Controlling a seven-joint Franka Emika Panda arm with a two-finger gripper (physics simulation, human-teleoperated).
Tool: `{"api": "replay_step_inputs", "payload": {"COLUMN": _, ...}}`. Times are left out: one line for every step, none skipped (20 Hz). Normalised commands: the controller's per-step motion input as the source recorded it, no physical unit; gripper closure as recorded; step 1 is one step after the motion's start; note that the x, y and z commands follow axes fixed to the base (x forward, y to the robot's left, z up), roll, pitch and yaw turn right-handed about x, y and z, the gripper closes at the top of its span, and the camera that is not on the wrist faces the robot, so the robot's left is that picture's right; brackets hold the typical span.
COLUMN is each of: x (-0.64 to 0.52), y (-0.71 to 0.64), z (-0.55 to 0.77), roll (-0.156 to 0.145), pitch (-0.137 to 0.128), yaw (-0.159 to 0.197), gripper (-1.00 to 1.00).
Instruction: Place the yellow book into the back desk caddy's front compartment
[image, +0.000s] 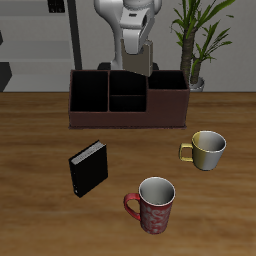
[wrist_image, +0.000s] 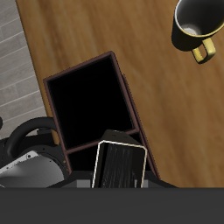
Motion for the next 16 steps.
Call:
{"api": "replay_step_inputs", "payload": {"x": 0.0, "y": 0.0, "z": 0.0, "roll": 0.0, "pitch": 0.0, "yaw": 0.0, "gripper": 1.0}}
{"api": "replay_step_inputs", "payload": {"x": -0.13, "y": -0.13, "z": 0.2, "roll": -0.078, "pitch": -0.038, "yaw": 0.164, "gripper": 1.0}}
{"api": "replay_step_inputs", "payload": {"x": 0.17, "y": 0.08, "z": 0.02, "roll": 0.0, "pitch": 0.0, "yaw": 0.0, "gripper": 1.0}}
{"api": "replay_step_inputs", "payload": {"x": -0.02, "y": -0.07, "z": 0.12, "roll": -0.043, "pitch": -0.029, "yaw": 0.145, "gripper": 1.0}}
{"api": "replay_step_inputs", "payload": {"x": -0.12, "y": -0.08, "z": 0.06, "roll": -0.056, "pitch": 0.039, "yaw": -0.001, "gripper": 1.0}}
{"api": "replay_step_inputs", "payload": {"x": 0.02, "y": 0.02, "z": 0.02, "roll": -0.018, "pitch": 0.001, "yaw": 0.126, "gripper": 1.0}}
{"api": "replay_step_inputs", "payload": {"x": -0.04, "y": -0.06, "z": 0.03, "roll": -0.077, "pitch": -0.043, "yaw": 0.195, "gripper": 1.0}}
{"api": "replay_step_inputs", "payload": {"x": -0.02, "y": -0.01, "z": -0.11, "roll": -0.033, "pitch": 0.123, "yaw": 0.003, "gripper": 1.0}}
{"api": "replay_step_inputs", "payload": {"x": -0.01, "y": -0.05, "z": 0.01, "roll": -0.041, "pitch": -0.026, "yaw": 0.161, "gripper": 1.0}}
{"api": "replay_step_inputs", "payload": {"x": -0.03, "y": 0.02, "z": 0.06, "roll": -0.006, "pitch": -0.066, "yaw": 0.199, "gripper": 1.0}}
{"api": "replay_step_inputs", "payload": {"x": -0.05, "y": 0.02, "z": 0.03, "roll": 0.031, "pitch": 0.042, "yaw": 0.038, "gripper": 1.0}}
{"api": "replay_step_inputs", "payload": {"x": 0.05, "y": -0.07, "z": 0.07, "roll": -0.033, "pitch": 0.019, "yaw": 0.111, "gripper": 1.0}}
{"api": "replay_step_inputs", "payload": {"x": 0.17, "y": -0.1, "z": 0.09, "roll": -0.028, "pitch": -0.124, "yaw": 0.221, "gripper": 1.0}}
{"api": "replay_step_inputs", "payload": {"x": 0.17, "y": -0.09, "z": -0.01, "roll": -0.001, "pitch": 0.022, "yaw": 0.131, "gripper": 1.0}}
{"api": "replay_step_inputs", "payload": {"x": 0.26, "y": -0.14, "z": 0.01, "roll": -0.055, "pitch": 0.035, "yaw": 0.022, "gripper": 1.0}}
{"api": "replay_step_inputs", "payload": {"x": 0.14, "y": -0.1, "z": 0.05, "roll": -0.037, "pitch": -0.108, "yaw": 0.216, "gripper": 1.0}}
